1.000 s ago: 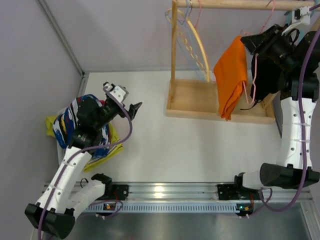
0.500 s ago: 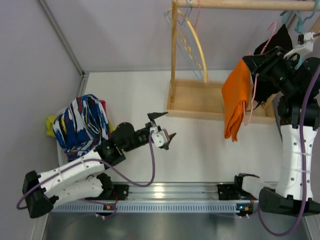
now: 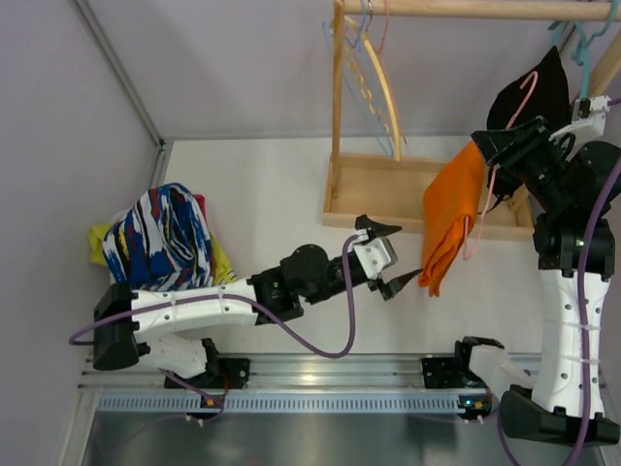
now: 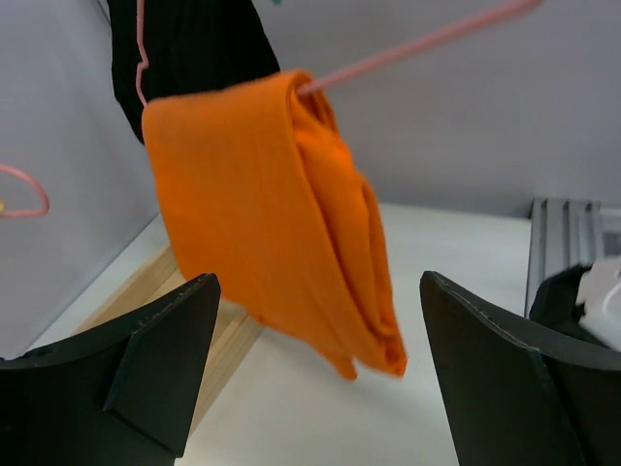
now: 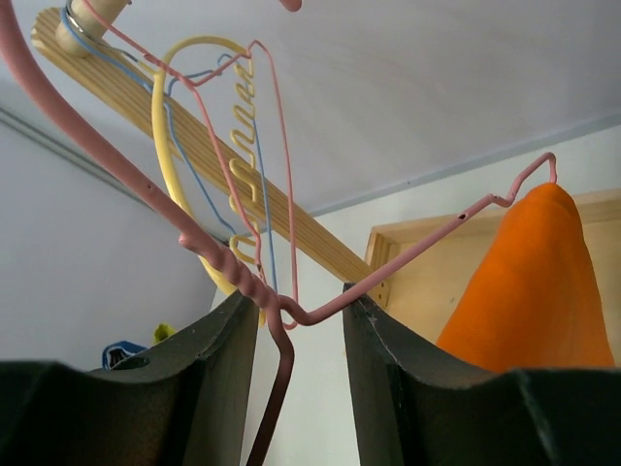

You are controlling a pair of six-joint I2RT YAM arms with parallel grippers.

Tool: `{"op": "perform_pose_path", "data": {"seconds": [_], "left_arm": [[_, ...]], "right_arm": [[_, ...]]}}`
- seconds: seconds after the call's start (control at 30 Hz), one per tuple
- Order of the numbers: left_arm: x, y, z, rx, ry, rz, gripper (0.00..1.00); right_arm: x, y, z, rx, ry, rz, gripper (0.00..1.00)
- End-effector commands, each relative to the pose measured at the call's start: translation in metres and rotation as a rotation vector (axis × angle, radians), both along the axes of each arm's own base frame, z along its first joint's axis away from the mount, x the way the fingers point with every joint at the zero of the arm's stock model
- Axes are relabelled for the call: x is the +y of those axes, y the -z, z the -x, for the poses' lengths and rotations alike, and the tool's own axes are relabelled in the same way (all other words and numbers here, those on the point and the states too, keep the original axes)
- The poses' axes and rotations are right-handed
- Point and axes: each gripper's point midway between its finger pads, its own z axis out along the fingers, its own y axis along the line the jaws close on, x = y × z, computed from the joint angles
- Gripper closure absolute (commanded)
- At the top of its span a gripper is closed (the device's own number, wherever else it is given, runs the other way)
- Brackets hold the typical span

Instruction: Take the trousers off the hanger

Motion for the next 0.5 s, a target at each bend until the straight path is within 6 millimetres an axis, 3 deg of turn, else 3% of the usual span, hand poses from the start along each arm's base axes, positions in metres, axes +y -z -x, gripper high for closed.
{"op": "perform_pose_path", "data": {"seconds": [0.0, 0.03, 0.3, 0.47], "left_arm": [[-0.016, -0.056, 0.003, 0.118, -0.039, 0.220, 0.10], [-0.019, -0.068, 0.003, 0.123, -0.039, 0.245, 0.11], [-0.057, -0.058, 0.004, 0.203, -0.020, 0.247, 0.13], [-0.076, -0.051, -0.008, 0.212, -0.067, 0.242, 0.12]], "right_arm": [[0.005, -0.067, 0.031, -0.236, 0.013, -0.037, 1.00], [0.005, -0.067, 0.034, -0.234, 0.011, -0.050, 1.00], [0.008, -0.068, 0.040, -0.231, 0.007, -0.071, 1.00], [0.012, -0.070, 0.047, -0.234, -0.011, -0.066, 1.00]]}}
